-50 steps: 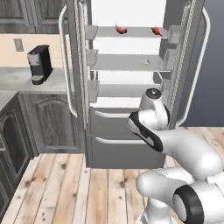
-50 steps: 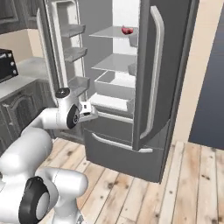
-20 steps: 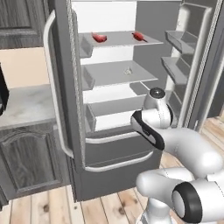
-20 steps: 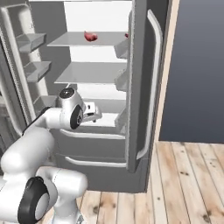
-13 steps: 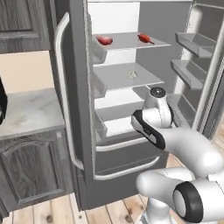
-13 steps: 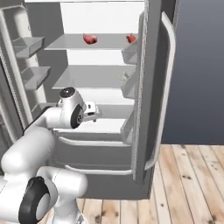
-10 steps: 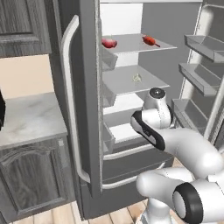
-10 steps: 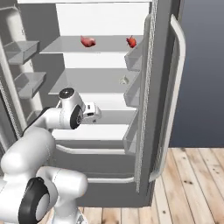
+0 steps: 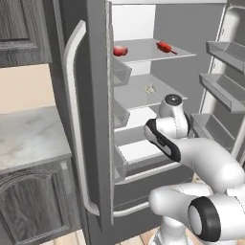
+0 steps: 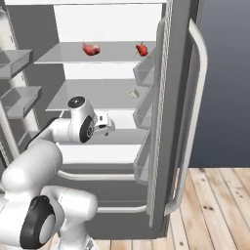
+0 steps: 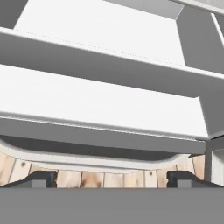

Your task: Gather the garlic and corn from the fridge and place them on a tray on the dining counter. Then gather the steak and fish from the fridge and place them on the other tray.

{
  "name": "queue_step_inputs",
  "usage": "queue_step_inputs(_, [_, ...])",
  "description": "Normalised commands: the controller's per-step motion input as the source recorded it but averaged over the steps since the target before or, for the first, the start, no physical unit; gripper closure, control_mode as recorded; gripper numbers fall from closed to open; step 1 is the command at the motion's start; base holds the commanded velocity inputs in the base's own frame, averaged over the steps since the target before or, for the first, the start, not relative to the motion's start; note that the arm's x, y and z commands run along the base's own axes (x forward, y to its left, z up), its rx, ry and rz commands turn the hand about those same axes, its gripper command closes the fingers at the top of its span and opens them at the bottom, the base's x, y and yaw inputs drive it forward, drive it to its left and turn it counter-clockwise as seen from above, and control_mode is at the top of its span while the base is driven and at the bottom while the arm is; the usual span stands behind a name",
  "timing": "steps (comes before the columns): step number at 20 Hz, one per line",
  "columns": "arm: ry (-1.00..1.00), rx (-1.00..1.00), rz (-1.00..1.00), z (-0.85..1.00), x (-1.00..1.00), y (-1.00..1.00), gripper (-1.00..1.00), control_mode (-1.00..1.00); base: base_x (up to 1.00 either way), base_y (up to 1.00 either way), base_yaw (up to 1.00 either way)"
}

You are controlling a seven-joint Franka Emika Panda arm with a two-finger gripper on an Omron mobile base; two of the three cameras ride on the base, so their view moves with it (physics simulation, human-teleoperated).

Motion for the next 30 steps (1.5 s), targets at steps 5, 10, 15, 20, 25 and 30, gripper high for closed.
queue_step_inputs(5, [0.00,0.00,0.00,0.00,0.00,0.00,-1.00,1.00,0.13,-0.26,0.00])
queue_step_inputs(10, [0.00,0.00,0.00,0.00,0.00,0.00,-1.00,1.00,0.22,-0.28,0.01])
queue_step_inputs(15, [0.00,0.00,0.00,0.00,0.00,0.00,-1.00,1.00,0.36,-0.11,0.03])
queue_step_inputs(20, [0.00,0.00,0.00,0.00,0.00,0.00,-1.00,1.00,0.58,0.00,0.00])
queue_step_inputs(25, [0.00,0.00,0.00,0.00,0.00,0.00,-1.00,1.00,0.13,-0.04,0.00])
queue_step_inputs(30, [0.00,0.00,0.00,0.00,0.00,0.00,-1.00,1.00,0.00,0.00,0.00])
